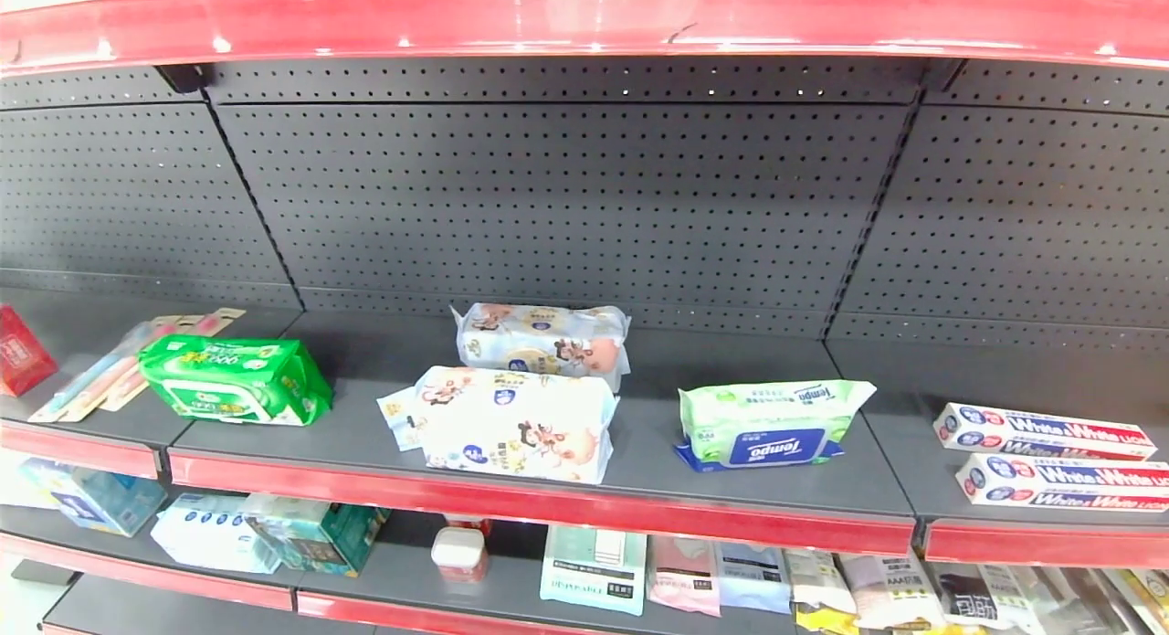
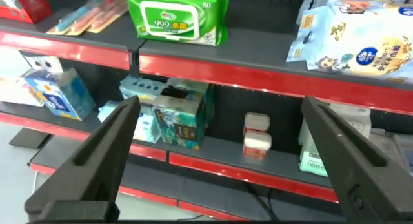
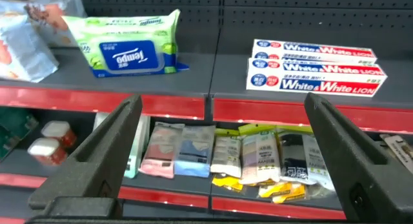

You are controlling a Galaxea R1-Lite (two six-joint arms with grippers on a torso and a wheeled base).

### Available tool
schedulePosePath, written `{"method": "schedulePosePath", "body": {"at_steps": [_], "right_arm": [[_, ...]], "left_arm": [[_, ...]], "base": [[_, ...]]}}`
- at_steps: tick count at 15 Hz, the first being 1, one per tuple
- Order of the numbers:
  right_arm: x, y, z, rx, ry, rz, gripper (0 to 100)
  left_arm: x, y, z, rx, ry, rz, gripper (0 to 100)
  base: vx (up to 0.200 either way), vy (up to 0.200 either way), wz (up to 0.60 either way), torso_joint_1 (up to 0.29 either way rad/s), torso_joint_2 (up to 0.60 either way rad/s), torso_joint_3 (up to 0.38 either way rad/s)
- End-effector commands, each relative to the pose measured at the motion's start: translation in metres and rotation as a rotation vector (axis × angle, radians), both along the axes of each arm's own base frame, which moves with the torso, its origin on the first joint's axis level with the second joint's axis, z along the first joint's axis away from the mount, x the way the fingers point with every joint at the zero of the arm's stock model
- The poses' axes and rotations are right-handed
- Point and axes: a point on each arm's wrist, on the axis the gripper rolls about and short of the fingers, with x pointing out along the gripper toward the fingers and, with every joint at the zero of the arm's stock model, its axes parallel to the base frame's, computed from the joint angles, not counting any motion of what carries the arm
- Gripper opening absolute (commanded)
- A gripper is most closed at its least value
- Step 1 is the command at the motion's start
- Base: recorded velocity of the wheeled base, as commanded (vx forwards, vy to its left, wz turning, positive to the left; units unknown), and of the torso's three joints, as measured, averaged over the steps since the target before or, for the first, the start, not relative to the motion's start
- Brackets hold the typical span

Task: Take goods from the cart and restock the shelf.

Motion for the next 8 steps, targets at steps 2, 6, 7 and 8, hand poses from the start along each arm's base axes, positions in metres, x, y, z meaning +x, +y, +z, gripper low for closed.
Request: {"method": "schedulePosePath", "body": {"at_steps": [2,6,7,8], "right_arm": [[0.0001,0.0000,0.0000,-0.001,0.002,0.001,100],[0.0000,0.0000,0.0000,-0.001,0.000,0.001,100],[0.0001,0.0000,0.0000,-0.001,0.002,0.001,100],[0.0000,0.0000,0.0000,-0.001,0.000,0.001,100]], "left_arm": [[0.0003,0.0001,0.0001,0.001,0.004,0.000,100],[0.0003,0.0001,0.0001,0.001,0.004,0.000,100],[0.0003,0.0001,0.0001,0.001,0.004,0.000,100],[0.0003,0.0001,0.0001,0.001,0.004,0.000,100]], "base": [[0.000,0.000,0.00,0.000,0.00,0.000],[0.000,0.000,0.00,0.000,0.00,0.000],[0.000,0.000,0.00,0.000,0.00,0.000],[0.000,0.000,0.00,0.000,0.00,0.000]]}}
